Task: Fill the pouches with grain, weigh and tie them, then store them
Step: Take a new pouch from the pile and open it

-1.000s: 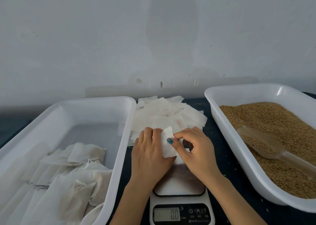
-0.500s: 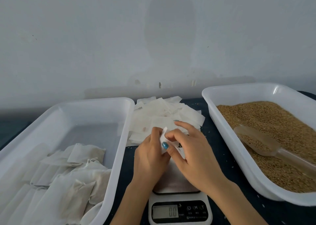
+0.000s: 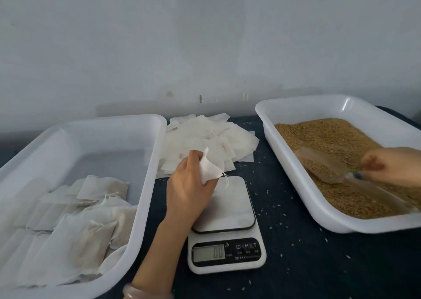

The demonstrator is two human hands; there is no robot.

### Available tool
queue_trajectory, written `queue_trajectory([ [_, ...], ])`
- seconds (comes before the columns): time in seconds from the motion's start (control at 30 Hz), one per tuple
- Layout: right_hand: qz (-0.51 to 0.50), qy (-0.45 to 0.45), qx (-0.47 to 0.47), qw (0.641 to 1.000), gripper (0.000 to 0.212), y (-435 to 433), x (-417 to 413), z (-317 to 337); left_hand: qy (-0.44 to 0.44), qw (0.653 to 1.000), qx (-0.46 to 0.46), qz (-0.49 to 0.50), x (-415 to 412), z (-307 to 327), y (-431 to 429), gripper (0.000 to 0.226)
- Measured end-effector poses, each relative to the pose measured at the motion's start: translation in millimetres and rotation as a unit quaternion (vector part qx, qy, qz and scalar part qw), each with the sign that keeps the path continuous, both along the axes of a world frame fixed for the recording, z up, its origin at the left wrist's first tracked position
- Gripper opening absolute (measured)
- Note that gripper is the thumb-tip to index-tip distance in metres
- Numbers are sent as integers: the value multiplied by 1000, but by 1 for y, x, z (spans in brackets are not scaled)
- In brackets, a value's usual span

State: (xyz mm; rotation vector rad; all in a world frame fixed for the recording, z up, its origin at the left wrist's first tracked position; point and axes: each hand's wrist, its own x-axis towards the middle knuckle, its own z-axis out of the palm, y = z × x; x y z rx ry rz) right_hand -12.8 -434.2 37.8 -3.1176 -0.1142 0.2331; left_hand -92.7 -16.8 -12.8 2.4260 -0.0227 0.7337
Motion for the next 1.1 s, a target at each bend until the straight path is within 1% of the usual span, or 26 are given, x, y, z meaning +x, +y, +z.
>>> queue_trajectory([
  [0.03,11,21,-17,1000,53,-5,4,-7,-3,1000,2,-1,0,0,0,38],
  [0.07,19,35,-23,999,63,-8,7,-13,-5,1000,3,-1,0,-1,1,38],
  [0.1,28,36,-20,999,67,-10,8,-18,-7,1000,4,0,0,-1,1,38],
  [0.17,46,30,-16,998,61,-6,8,-24,-10,1000,5,4,0,-2,1,38],
  [0.27,81,7,-45,996,37,1,8,-27,-7,1000,1,12,1,-3,3,38],
  [0.3,84,-5,-50,995,33,0,9,-28,-6,1000,0,13,1,-3,3,38],
  [0.37,84,-23,-57,995,33,-7,12,-23,-5,1000,0,14,1,-4,3,39],
  [0.47,60,-61,-22,996,30,-22,18,-5,3,1000,-6,17,1,-3,3,38],
  [0.53,57,-71,-10,996,31,-25,20,7,2,1000,-7,16,1,-2,2,38],
  [0.57,62,-69,-21,995,33,-23,22,8,0,1000,-6,15,2,-2,1,38],
  [0.67,60,-65,-65,994,29,3,27,4,-1,1000,-1,12,1,-3,0,38],
  [0.73,57,-76,-65,993,26,25,32,-4,-1,1000,3,12,2,-3,0,38],
  [0.8,63,-85,-69,992,35,44,39,-11,3,1000,4,13,2,-4,0,39],
  [0.87,66,-90,-68,991,39,58,46,-17,6,1000,7,15,1,-4,1,39],
  [0.97,51,-61,-17,997,38,71,52,-24,4,1000,14,12,1,-4,0,39],
  [1.1,29,-6,129,991,33,74,47,-27,1,1000,14,9,2,-4,0,39],
])
